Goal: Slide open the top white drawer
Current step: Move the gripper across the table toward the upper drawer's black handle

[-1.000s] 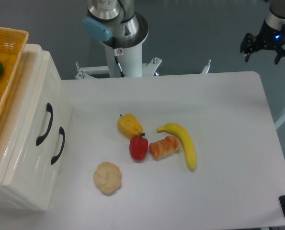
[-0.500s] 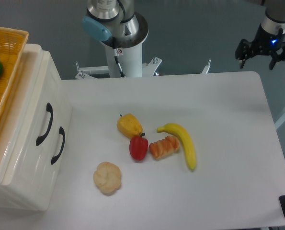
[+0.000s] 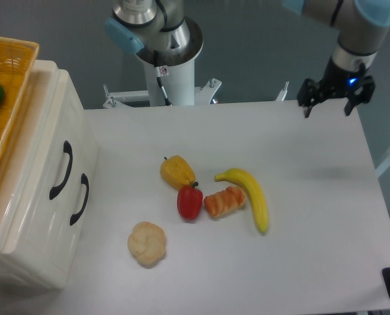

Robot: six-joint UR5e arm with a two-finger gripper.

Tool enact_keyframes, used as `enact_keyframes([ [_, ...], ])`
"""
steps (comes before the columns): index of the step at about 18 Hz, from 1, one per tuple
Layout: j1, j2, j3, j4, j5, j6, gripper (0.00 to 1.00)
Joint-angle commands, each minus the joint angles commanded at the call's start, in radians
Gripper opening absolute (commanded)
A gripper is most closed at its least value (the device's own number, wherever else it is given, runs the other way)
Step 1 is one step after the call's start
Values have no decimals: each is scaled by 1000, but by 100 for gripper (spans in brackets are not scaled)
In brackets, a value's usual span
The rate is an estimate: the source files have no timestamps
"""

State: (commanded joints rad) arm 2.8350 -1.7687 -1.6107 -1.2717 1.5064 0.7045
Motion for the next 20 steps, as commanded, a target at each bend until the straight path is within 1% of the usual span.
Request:
enact_keyframes([
  [2,-37,2,5,-12,0,-65,100],
  [3,-86,0,15,-55,-9,-121,100],
  [6,-152,0,22,-60,-23,-201,100],
  [9,-187,0,22,-64,-66,-288,100],
  [11,-221,0,22,-101,-69,-307,100],
  [14,-233,-2,22,-120,-115,-378,100],
  [15,-244,-2,22,-124,-132,-387,100],
  [19,-296,0,25,-126,-141,-411,100],
  [20,-302,0,25,-135,-143,-416,100],
])
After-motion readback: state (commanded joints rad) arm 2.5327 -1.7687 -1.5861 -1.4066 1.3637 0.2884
